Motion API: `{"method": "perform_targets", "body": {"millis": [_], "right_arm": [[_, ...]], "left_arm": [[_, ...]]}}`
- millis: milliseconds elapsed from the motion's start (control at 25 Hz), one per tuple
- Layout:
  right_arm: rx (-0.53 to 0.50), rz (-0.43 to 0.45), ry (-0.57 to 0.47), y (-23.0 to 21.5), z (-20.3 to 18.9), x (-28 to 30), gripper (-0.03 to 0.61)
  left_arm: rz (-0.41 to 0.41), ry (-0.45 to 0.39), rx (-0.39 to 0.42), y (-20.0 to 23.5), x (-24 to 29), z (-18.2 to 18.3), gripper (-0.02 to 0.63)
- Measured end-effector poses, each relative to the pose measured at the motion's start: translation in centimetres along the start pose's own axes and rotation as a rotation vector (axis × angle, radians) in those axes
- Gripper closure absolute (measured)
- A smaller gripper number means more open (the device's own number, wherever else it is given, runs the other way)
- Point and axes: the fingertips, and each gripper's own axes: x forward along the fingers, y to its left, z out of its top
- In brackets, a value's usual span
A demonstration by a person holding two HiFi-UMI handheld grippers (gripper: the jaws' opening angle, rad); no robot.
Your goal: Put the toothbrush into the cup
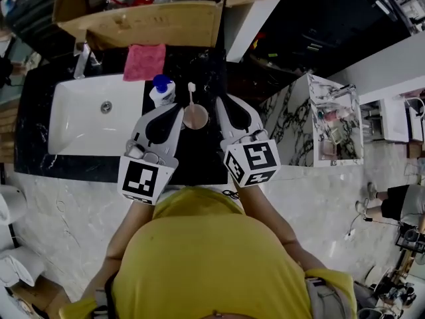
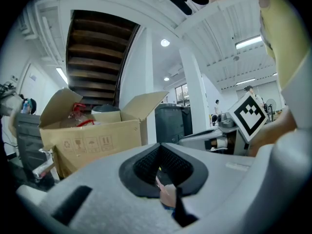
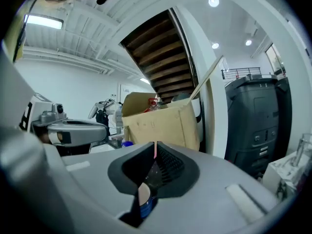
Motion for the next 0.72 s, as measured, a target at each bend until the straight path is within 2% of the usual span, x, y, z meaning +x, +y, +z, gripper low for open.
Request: {"method": "perform_targets", "body": {"millis": [80,280,440,720], "right_arm": [[-0.022,-0.031,-0.048,-0.6,2.1,-1.1,0.571],[-0.093,-0.108,-0.19,-1.6,8.0,-4.5,0.571],[-0.147,-0.157,-0.273,-1.8,11.6,-7.4,0.571],[-0.164,-0.135,-0.279,-0.5,12.4,-9.4,0.568]], "left_arm": [[0.013,-0.031,0.004,0.1,-0.3,1.8,0.609],[0.059,-0.104,0.024,0.5,-1.3,6.6,0.609],[0.08,-0.122,0.081,0.5,-2.6,9.0,0.609],[0.11,-0.124,0.065,-0.2,-3.6,9.6,0.609]]}}
